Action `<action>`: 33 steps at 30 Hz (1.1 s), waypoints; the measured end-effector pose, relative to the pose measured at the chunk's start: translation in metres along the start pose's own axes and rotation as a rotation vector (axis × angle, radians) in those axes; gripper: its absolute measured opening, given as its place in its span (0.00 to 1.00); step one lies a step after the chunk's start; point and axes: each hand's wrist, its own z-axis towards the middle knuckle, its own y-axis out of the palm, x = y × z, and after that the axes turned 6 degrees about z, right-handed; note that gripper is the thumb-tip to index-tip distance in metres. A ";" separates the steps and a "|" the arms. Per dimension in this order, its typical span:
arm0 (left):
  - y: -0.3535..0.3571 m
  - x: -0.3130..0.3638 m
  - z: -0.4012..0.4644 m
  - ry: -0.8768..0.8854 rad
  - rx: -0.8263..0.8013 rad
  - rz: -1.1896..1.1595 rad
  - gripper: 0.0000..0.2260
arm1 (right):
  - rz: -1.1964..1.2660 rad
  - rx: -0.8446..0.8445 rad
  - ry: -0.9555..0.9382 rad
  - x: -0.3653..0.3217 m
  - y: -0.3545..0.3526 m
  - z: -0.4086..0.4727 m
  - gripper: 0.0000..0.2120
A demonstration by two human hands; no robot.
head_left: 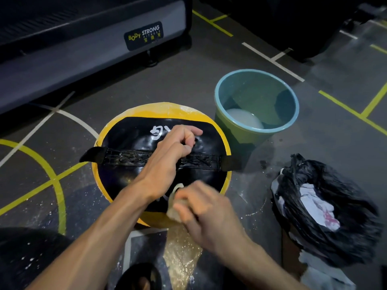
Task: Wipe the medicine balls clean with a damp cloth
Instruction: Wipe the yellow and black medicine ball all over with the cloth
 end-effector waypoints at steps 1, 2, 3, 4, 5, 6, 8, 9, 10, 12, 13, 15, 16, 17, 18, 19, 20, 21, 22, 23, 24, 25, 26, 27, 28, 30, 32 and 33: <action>-0.001 0.000 0.000 0.003 -0.002 -0.004 0.07 | 0.031 -0.025 -0.004 -0.001 -0.004 -0.001 0.02; -0.002 0.000 0.000 0.007 0.001 -0.011 0.08 | 0.117 0.060 0.067 0.001 -0.012 0.000 0.02; -0.002 0.000 0.001 0.013 0.006 -0.024 0.09 | 0.204 0.212 0.173 0.009 -0.021 0.003 0.03; -0.002 0.000 0.001 0.020 0.010 -0.038 0.10 | 0.238 0.372 0.272 0.019 -0.032 0.006 0.04; -0.001 0.000 0.002 0.027 0.009 -0.051 0.12 | 0.230 0.479 0.346 0.029 -0.041 0.010 0.05; 0.000 0.000 0.003 0.029 0.009 -0.062 0.13 | 0.205 0.523 0.388 0.036 -0.045 0.012 0.07; 0.000 0.003 0.005 0.032 0.004 -0.068 0.15 | 0.156 0.489 0.374 0.035 -0.037 0.015 0.10; -0.001 0.008 0.005 0.034 -0.007 -0.068 0.16 | 0.111 0.459 0.324 0.031 -0.030 0.015 0.11; -0.004 0.014 0.004 0.041 -0.013 -0.070 0.17 | 0.063 0.437 0.276 0.026 -0.025 0.014 0.12; -0.018 0.029 -0.004 0.081 -0.004 -0.075 0.17 | 0.023 0.424 0.244 0.028 -0.023 0.014 0.13; -0.030 0.033 -0.012 0.108 0.023 -0.017 0.16 | 0.020 0.426 0.258 0.033 -0.025 0.015 0.14; -0.059 0.028 -0.032 0.126 0.178 0.336 0.17 | -0.018 0.447 0.294 0.043 -0.031 0.017 0.14; -0.075 0.020 -0.044 0.105 0.255 0.556 0.18 | -0.048 0.452 0.317 0.047 -0.033 0.017 0.13; -0.088 0.011 -0.055 0.057 0.295 0.730 0.19 | -0.066 0.451 0.349 0.049 -0.034 0.018 0.12; -0.096 0.002 -0.064 0.002 0.295 0.824 0.20 | -0.075 0.447 0.381 0.051 -0.035 0.019 0.11; -0.098 -0.008 -0.071 -0.043 0.277 0.848 0.22 | -0.071 0.445 0.407 0.052 -0.036 0.021 0.10; -0.097 -0.019 -0.075 -0.068 0.267 0.825 0.23 | -0.048 0.451 0.434 0.054 -0.037 0.024 0.10; -0.093 -0.027 -0.078 -0.075 0.274 0.784 0.24 | -0.016 0.472 0.464 0.053 -0.038 0.027 0.10; -0.089 -0.032 -0.080 -0.072 0.299 0.751 0.23 | 0.007 0.501 0.490 0.049 -0.038 0.031 0.09; -0.085 -0.034 -0.080 -0.063 0.329 0.742 0.22 | 0.010 0.529 0.486 0.041 -0.036 0.036 0.09; -0.082 -0.036 -0.079 -0.053 0.352 0.748 0.21 | -0.007 0.539 0.444 0.029 -0.031 0.039 0.09; -0.080 -0.037 -0.079 -0.045 0.368 0.751 0.22 | -0.030 0.517 0.367 0.015 -0.023 0.042 0.09; -0.078 -0.037 -0.078 -0.045 0.375 0.750 0.23 | -0.049 0.458 0.272 0.000 -0.012 0.045 0.10; -0.077 -0.037 -0.078 -0.040 0.379 0.749 0.23 | -0.077 0.364 0.169 -0.015 0.000 0.047 0.10; -0.077 -0.038 -0.079 -0.038 0.381 0.751 0.23 | -0.115 0.248 0.070 -0.026 0.011 0.048 0.09; -0.077 -0.041 -0.085 -0.042 0.393 0.755 0.24 | -0.174 0.078 -0.074 -0.027 0.016 0.048 0.09; -0.080 -0.045 -0.092 -0.054 0.401 0.734 0.24 | -0.134 0.128 -0.076 -0.004 0.000 0.048 0.08; -0.081 -0.047 -0.094 -0.055 0.400 0.724 0.24 | -0.097 0.220 0.001 0.008 -0.010 0.046 0.08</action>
